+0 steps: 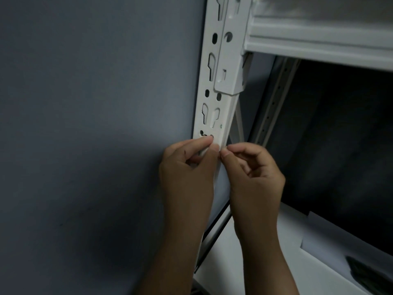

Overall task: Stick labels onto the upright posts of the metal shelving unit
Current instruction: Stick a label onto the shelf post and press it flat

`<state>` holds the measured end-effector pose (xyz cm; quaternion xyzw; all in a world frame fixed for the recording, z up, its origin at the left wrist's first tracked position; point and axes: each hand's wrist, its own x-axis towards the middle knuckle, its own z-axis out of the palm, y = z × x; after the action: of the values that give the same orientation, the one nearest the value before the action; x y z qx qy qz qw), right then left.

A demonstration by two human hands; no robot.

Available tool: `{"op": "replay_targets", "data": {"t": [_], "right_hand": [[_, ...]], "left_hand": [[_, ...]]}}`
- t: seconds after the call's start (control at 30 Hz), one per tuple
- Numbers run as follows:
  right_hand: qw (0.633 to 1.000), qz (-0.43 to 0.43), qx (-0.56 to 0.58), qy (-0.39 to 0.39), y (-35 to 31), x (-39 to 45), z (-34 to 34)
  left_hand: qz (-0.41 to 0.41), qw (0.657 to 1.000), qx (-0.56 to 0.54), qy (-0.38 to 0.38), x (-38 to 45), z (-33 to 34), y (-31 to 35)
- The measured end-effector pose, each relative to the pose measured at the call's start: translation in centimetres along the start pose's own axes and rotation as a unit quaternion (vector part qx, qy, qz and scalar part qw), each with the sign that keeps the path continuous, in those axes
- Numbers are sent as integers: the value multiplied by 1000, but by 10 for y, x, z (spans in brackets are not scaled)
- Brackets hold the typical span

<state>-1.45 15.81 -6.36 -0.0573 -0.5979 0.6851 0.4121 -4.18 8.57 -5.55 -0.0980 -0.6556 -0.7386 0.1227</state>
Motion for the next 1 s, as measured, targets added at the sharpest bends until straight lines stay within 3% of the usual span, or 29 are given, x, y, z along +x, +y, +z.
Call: {"op": "replay_targets", "data": {"t": [0.23,0.47,0.67,1.0], "right_hand": [[1000,13,-1,-2,-3,-5,-1],[1000,16,3,13,-4,-8,-3],[999,27,-1,22,0,-9,0],[999,30,-4,27,3,-7,1]], "left_hand": [[-104,989,-90,-50,-2,-4,6],[-133,982,-124,-44,3,1,5],[-48,998,-46,14,8,9,0],[112,986,119,10,14,7,-8]]}}
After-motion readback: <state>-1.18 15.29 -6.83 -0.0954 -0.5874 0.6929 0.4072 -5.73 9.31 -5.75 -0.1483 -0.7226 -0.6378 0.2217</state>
